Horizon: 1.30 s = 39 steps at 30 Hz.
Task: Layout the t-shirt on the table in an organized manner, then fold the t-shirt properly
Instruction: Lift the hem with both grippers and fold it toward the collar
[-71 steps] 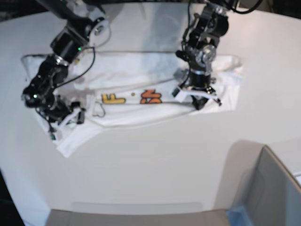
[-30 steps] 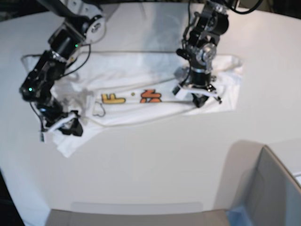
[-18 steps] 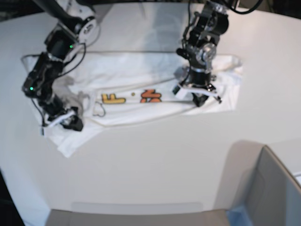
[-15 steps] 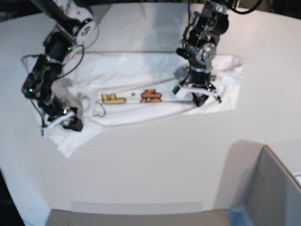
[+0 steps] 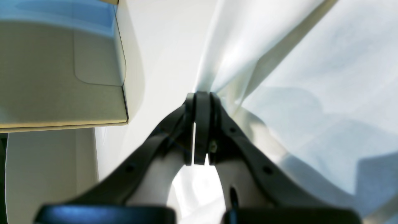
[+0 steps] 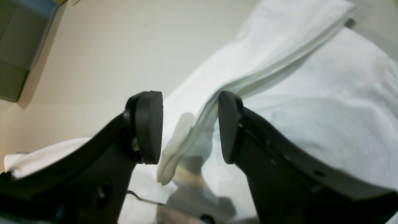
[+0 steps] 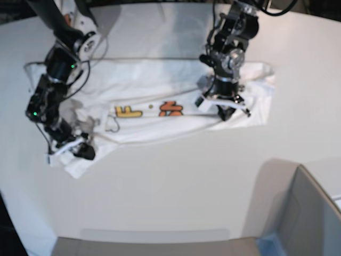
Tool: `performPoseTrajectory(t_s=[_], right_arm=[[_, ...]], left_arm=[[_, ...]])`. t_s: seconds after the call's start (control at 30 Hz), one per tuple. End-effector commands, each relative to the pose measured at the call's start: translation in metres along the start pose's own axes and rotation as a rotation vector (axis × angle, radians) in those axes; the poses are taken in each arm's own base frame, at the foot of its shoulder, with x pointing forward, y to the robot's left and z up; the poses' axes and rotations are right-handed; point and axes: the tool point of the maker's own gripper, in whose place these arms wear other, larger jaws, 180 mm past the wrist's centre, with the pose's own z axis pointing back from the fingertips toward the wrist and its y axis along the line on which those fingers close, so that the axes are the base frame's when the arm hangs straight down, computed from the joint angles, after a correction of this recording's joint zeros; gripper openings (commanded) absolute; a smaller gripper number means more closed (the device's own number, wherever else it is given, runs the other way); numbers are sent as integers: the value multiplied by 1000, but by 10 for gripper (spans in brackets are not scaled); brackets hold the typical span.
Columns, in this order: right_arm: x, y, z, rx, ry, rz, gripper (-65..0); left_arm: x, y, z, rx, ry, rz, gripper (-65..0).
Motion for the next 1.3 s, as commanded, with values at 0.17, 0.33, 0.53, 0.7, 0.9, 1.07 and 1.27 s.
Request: performPoseTrajectory(t_s=[0.17,0.33,0.53,0.7,0.9,1.07,1.27], right_arm=[[28,21,-9,53,-35,83,-371],[29,20,-8,51,-35,85,-493],[29,19,-7,48,-31,91,-650],[31,19,-6,46,-3,139,-650],[41,36,-1,53,-20,248,-650],[44,62,7,73,-37,373,-650],[36,67,20,61,-44,424,-650]], left_arm=[[8,12,-1,42,-22,5,-650],[12,10,0,37,-23,20,-650],[12,10,0,37,-23,21,-650],[13,14,-2,48,-26,25,-650],[14,16,-2,51,-29,26,-650],[16,19,-1,59,-35,28,-650],[34,46,9,120,-88,62,-650]])
